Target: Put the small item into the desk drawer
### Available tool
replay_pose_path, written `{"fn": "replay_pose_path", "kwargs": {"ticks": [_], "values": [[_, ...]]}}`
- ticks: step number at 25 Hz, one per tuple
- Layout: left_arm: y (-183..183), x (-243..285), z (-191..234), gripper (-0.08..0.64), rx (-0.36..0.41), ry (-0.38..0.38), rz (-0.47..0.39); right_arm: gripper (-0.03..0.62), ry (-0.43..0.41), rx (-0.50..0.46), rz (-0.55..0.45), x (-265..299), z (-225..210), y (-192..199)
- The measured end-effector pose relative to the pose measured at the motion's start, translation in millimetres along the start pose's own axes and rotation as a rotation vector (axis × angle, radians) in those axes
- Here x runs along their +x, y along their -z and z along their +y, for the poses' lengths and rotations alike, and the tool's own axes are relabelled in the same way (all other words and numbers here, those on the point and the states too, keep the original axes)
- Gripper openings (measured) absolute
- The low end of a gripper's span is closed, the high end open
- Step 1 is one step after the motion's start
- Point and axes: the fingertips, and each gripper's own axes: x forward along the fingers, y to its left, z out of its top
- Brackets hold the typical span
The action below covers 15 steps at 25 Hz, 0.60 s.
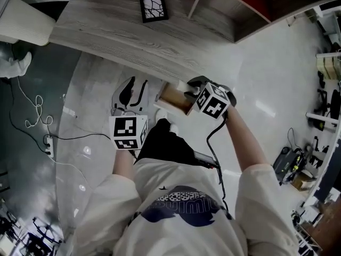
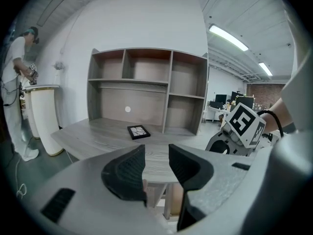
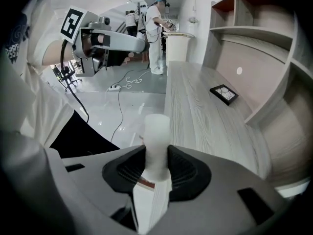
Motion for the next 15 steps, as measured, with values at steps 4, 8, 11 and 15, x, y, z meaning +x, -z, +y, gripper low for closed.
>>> {"fn": "replay_pose_path", "kwargs": {"ticks": [4, 8, 11, 15], "values": [[10.4, -13.7, -20.0, 0.135, 0.002, -0.015, 0.011, 0.13, -0.006, -0.01, -0.011, 2.9, 18.7, 11.3], [26.1, -32.4, -33.3, 0.135, 0.011, -0.027, 0.026, 0.13, 0.013, -0.023, -0.02, 13.9, 38.6, 17.9], [38.2, -42.0, -36.0, 0.135, 0.033, -0.036, 0.037, 0.13, 0.035, -0.021, -0.021, 29.5, 50.5, 23.6], [56.7, -46.4, -37.2, 0.135, 0.091, -0.038, 0.072, 0.13, 0.017, -0.002, 0.008, 53.2, 68.0, 34.6]]}}
